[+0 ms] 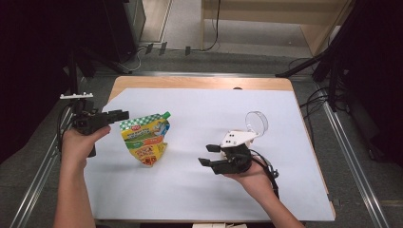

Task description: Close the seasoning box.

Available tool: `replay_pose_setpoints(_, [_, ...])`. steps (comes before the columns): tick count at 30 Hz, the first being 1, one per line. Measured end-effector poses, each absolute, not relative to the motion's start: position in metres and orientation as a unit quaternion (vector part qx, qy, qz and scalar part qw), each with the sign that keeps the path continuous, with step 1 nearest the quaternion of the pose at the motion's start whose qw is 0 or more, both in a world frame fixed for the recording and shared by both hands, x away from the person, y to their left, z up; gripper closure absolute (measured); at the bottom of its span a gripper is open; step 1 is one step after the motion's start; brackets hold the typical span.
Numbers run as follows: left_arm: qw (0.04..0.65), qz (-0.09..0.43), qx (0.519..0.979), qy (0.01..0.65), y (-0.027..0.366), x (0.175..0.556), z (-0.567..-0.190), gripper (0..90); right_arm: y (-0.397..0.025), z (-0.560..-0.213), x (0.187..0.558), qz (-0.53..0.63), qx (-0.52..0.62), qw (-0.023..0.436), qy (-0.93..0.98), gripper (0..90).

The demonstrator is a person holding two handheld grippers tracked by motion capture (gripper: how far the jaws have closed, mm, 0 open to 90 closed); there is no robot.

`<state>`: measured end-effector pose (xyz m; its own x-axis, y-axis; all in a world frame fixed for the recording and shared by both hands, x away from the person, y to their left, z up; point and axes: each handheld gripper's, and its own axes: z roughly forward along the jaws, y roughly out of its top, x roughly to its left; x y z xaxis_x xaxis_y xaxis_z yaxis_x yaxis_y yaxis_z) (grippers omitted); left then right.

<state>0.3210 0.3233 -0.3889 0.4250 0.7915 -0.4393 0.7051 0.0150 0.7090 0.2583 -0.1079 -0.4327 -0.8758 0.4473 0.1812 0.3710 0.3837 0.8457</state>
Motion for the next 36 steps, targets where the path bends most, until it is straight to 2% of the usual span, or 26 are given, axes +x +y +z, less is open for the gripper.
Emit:
replay_pose_setpoints(16, [0.441,0.032,0.727,0.526,0.304,0.331,-0.421,51.4,-0.142,-0.413,0.274,0.502,0.275,0.049,0.818,48.3])
replay_pose_setpoints(28, [0.442,0.025,0.730,0.521,0.301,0.326,-0.427,50.0,-0.175,-0.402,0.286,0.491,0.310,0.059,0.812,49.0])
replay_pose_setpoints(36, [0.445,0.020,0.727,0.523,0.305,0.325,-0.427,49.1,-0.205,-0.390,0.291,0.496,0.336,0.079,0.797,53.5])
